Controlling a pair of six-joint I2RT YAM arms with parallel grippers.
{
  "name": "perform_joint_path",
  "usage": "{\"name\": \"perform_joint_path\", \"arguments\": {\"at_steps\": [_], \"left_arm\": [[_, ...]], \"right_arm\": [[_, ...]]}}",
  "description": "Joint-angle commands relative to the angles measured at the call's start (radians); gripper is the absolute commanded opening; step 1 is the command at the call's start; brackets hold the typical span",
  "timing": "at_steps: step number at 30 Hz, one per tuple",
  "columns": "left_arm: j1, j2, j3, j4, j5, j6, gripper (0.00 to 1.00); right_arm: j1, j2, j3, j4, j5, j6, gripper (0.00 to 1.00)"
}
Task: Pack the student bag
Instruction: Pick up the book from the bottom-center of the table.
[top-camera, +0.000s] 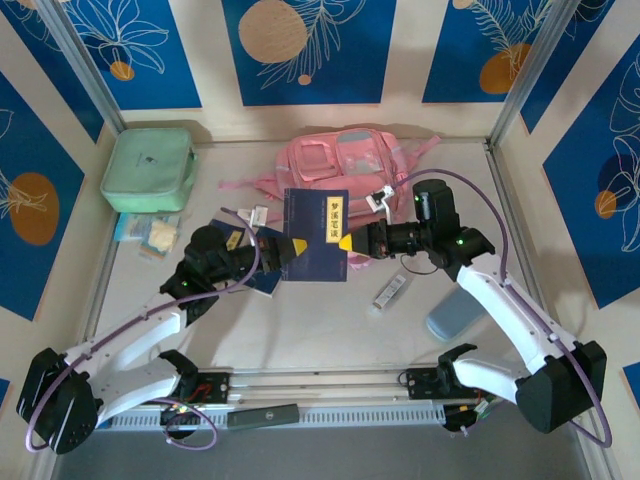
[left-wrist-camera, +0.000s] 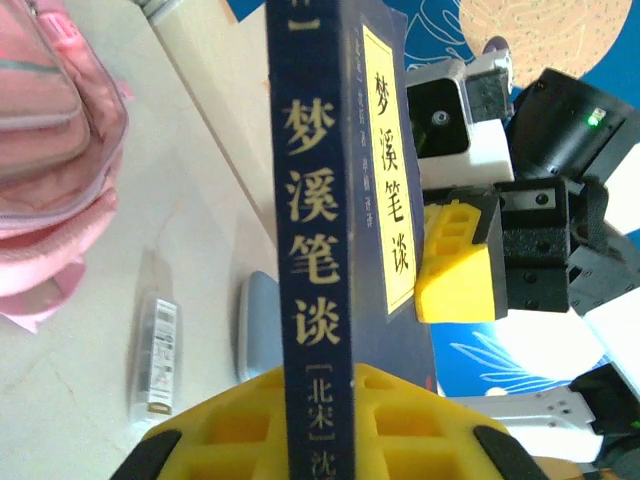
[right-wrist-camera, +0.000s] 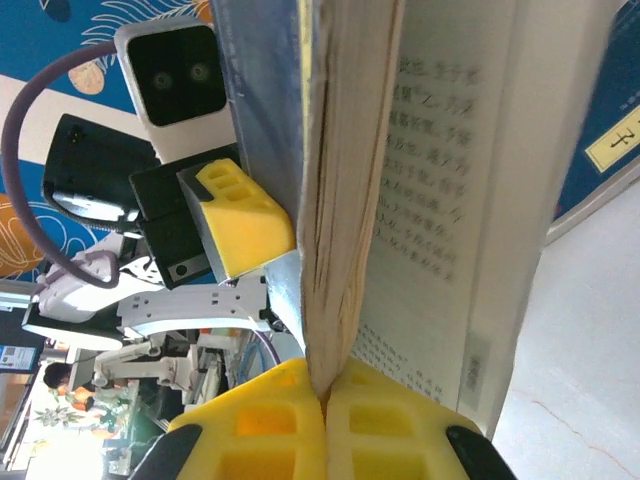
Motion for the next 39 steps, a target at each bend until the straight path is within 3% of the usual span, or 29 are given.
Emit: {"name": "perform_joint_path", "arguments": {"at_steps": [1,8,14,22,26,30,33,36,39], "left_arm": [[0.002,-0.012,0.033,-0.018,-0.006,0.014,0.02],[0.003,0.007,0.075,-0.004,-0.039,0.003,0.00],[0.000,0.028,0.080,0.095,-0.050,-0.048,0.00],[-0.030,0.074,0.103,0.152,-0.058,-0.069,0.00],[-0.030,0.066,0.105,0.089,-0.085,-0.049,0.00],[-0.030,0.045,0.112,-0.020,-0.128,-0.006,0.00],[-0.030,0.050,0.108,-0.002,-0.128,-0.027,0.00],[-0.031,0.057,0.109,0.059,-0.103,-0.059,0.00],[-0.039,0.060,0.111,0.084,-0.103,-0.088,0.00]], "right_arm": [[0.002,-0.003,-0.003,-0.021,0.003,-0.044,0.10],[-0.021,-0.039,-0.015,-0.129,0.152,-0.057,0.63],[-0.049,-0.042,-0.039,-0.151,0.146,-0.014,0.81],[-0.012,-0.005,-0.060,0.076,-0.028,0.161,0.85],[-0.024,-0.018,-0.088,0.187,-0.080,0.239,0.80],[-0.035,-0.047,-0.097,0.186,-0.072,0.220,0.70],[-0.033,-0.036,-0.118,0.211,-0.071,0.225,0.68],[-0.037,0.002,-0.092,0.065,0.012,0.140,0.74],[-0.037,0.031,-0.117,0.119,0.012,0.165,0.80]]}}
